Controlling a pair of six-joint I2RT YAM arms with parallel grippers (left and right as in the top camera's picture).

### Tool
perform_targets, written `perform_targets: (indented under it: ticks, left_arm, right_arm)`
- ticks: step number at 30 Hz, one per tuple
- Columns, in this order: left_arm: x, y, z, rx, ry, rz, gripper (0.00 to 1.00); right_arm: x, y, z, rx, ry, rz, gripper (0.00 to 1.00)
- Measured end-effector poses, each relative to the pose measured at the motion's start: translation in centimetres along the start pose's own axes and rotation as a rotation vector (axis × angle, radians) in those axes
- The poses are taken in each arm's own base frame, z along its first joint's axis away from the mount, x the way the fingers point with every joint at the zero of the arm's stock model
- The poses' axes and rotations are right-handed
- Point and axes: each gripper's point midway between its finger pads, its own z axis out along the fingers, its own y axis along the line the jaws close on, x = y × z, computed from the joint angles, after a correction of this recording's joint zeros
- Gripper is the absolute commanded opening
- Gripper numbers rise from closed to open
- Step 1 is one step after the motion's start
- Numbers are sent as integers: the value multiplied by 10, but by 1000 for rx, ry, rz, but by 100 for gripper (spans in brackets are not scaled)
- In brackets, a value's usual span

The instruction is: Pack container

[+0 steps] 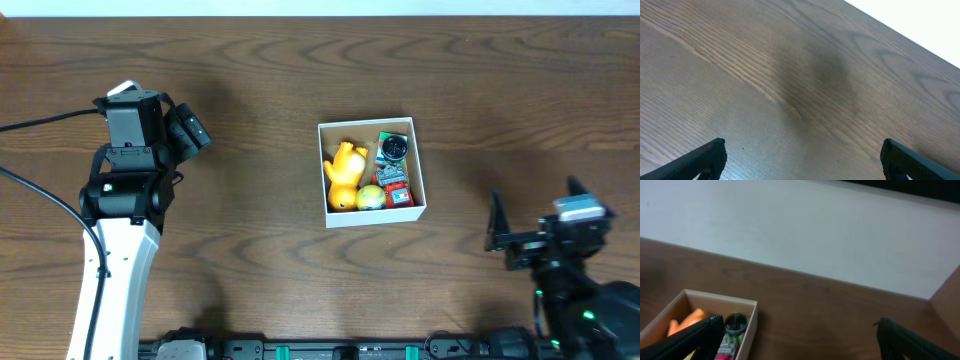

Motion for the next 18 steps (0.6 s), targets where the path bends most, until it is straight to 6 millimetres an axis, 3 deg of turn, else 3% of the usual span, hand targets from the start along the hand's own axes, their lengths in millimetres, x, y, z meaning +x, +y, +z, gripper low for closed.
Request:
perform_targets:
  ticks: [6,18]
  left_arm:
    - [0,0,0,0,1,0,98]
    - [0,0,0,0,1,0,98]
  right_arm:
    - [54,7,18,-9,-48,-2,99]
    - [122,6,35,10,-36,84,99]
